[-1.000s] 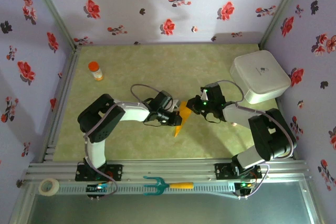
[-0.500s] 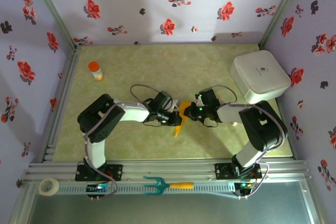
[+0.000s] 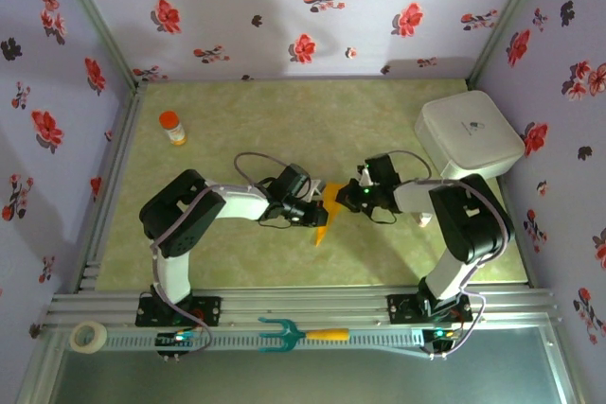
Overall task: Fold a paper plane with a square sheet of paper (pick it up from the middle)
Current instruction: Fold the wing for the fifth time at the center of the table.
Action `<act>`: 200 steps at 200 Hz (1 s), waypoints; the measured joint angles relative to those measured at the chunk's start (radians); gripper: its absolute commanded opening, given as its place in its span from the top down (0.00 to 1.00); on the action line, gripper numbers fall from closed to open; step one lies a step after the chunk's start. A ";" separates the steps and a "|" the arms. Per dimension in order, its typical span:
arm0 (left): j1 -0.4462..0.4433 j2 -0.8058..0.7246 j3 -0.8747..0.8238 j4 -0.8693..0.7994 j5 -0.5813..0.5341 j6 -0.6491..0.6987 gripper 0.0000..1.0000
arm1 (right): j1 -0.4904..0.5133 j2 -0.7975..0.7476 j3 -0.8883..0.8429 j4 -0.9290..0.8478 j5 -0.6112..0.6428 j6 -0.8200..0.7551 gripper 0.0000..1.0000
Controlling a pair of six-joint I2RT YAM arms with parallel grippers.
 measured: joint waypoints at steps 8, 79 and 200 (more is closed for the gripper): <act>0.000 0.000 0.000 0.000 0.000 0.000 1.00 | -0.008 0.004 0.006 -0.006 0.002 -0.005 0.90; 0.000 0.001 -0.008 0.021 0.000 -0.002 1.00 | -0.092 0.066 0.093 -0.066 -0.026 -0.033 0.90; 0.001 0.001 -0.015 0.037 0.000 -0.018 1.00 | -0.192 0.115 0.186 -0.081 0.021 -0.032 0.88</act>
